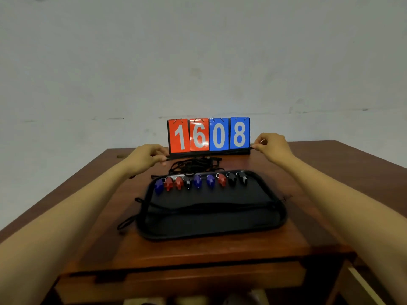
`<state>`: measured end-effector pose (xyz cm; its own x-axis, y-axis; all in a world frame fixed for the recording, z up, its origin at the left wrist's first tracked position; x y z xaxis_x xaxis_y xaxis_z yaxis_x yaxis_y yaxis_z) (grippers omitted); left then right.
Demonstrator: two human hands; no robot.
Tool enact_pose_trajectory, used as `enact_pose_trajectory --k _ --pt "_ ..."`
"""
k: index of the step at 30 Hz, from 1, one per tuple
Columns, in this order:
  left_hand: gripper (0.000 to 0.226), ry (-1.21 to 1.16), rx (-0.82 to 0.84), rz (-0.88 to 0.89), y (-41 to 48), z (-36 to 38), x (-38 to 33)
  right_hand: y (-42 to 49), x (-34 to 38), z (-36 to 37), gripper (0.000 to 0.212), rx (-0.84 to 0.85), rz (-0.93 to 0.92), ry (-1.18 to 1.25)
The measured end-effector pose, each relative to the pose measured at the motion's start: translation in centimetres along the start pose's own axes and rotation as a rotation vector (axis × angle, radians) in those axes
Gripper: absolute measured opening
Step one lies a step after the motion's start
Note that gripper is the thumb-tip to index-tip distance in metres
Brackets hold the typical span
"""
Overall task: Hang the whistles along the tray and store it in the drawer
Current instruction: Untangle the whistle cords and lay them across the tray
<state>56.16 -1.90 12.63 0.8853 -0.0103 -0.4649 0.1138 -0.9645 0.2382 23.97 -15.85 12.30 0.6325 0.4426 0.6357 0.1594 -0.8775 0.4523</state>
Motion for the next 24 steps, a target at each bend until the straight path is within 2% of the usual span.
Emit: enact_pose_trajectory --k 4,7,10,13,20,22,24 --pt "0.012 0.033 -0.033 0.013 -2.7 0.9 1.4 -3.4 -1.3 -0.7 0.010 0.040 0.002 0.012" --pt "0.013 0.064 0.023 -0.010 -4.3 2.3 2.5 -5.6 -2.2 -0.8 0.013 0.074 0.019 -0.045" --pt "0.020 0.083 0.091 -0.002 -5.5 3.8 2.9 -7.3 -3.1 -0.4 0.010 0.204 0.029 -0.132" --pt "0.012 0.027 0.049 0.000 -6.2 4.4 3.0 -8.4 -3.8 -0.3 0.007 0.333 0.018 -0.167" --pt "0.010 0.096 0.134 -0.029 -6.9 5.5 3.7 -9.6 -4.2 -0.3 0.008 0.440 -0.009 -0.148" --pt "0.014 0.168 0.132 -0.019 -7.0 5.5 3.9 -9.8 -4.0 -0.1 0.009 0.450 -0.037 -0.165" --pt "0.022 0.360 0.099 0.024 -6.7 5.5 4.2 -9.7 -4.0 0.0 0.012 0.444 -0.069 -0.220"
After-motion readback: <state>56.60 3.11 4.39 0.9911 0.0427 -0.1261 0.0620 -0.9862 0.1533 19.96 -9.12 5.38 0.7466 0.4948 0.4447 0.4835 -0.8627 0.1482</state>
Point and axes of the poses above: each hand's wrist, its own y-axis towards the middle knuckle, its own z-axis out of the palm, x = y × z, the point moved 3 cm from there along y, towards the middle knuckle, and after that the axes turned 6 degrees about y, right-handed, at the moved point
